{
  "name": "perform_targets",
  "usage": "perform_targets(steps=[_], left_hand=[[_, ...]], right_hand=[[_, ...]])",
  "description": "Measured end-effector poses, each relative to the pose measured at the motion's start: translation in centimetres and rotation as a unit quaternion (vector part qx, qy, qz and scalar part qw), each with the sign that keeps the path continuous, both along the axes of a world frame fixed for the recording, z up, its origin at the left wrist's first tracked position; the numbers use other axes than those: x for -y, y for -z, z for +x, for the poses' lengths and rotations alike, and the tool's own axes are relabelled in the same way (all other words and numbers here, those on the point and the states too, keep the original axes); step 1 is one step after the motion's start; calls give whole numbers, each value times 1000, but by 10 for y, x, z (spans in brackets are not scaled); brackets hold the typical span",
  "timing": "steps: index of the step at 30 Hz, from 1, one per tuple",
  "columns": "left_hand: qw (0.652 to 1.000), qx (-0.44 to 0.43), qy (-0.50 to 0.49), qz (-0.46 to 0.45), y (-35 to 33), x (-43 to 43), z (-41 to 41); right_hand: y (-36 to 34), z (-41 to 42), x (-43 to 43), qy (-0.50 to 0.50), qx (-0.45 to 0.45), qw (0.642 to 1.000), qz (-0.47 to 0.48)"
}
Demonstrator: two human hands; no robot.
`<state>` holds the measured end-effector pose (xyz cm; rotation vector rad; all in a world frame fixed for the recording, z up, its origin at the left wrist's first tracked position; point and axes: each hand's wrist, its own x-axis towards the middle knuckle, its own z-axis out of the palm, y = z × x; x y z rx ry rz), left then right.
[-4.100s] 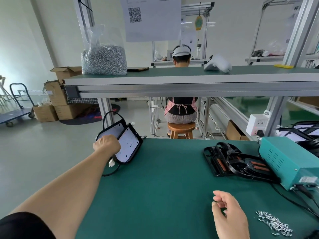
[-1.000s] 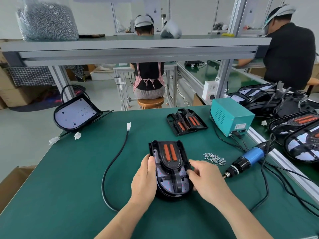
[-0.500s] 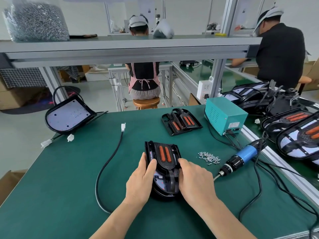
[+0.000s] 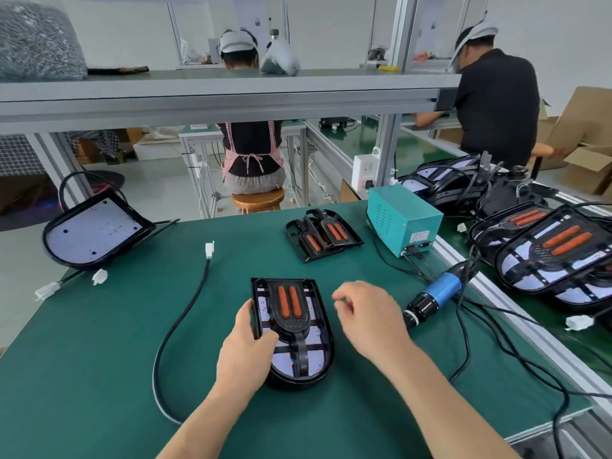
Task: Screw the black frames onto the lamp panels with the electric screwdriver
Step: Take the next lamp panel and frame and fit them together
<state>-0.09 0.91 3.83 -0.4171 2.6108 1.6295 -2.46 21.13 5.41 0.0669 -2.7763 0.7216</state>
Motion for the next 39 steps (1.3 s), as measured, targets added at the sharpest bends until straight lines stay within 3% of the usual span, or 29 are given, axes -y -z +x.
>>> perform_targets(steps=[4, 8, 14, 20, 25, 28, 31, 33, 35, 39], left_hand=[[1000, -8, -2, -19, 4, -5, 5], [1000, -27, -6, 5, 7, -6, 10], [998, -36, -18, 57, 4, -5, 10], [997, -43, -36, 52, -1, -9, 9], [992, -97, -49, -71, -8, -10, 4], [968, -220, -57, -108, -20, -14, 6], [967, -252, -4, -34, -34, -25, 6], [980, -188, 45, 41, -45, -37, 0], [981, -86, 79, 157, -55, -51, -7], [919, 37, 131, 371, -69, -64, -14]], right_hand=[[-18, -44, -56, 35, 58, 997, 25], [-10, -66, -61, -26, 116, 987, 109], [7, -71, -54, -38, 87, 991, 97], [8, -71, -54, -39, 103, 986, 124], [8, -71, -51, -59, 95, 979, 172], [4, -66, -58, -16, 35, 998, 49], [-10, -52, -55, 10, 0, 973, -229], [-22, -33, -42, -24, 14, 917, -399], [-30, -13, -25, -70, 18, 879, -471], [-35, 15, -2, -127, 8, 821, -556]])
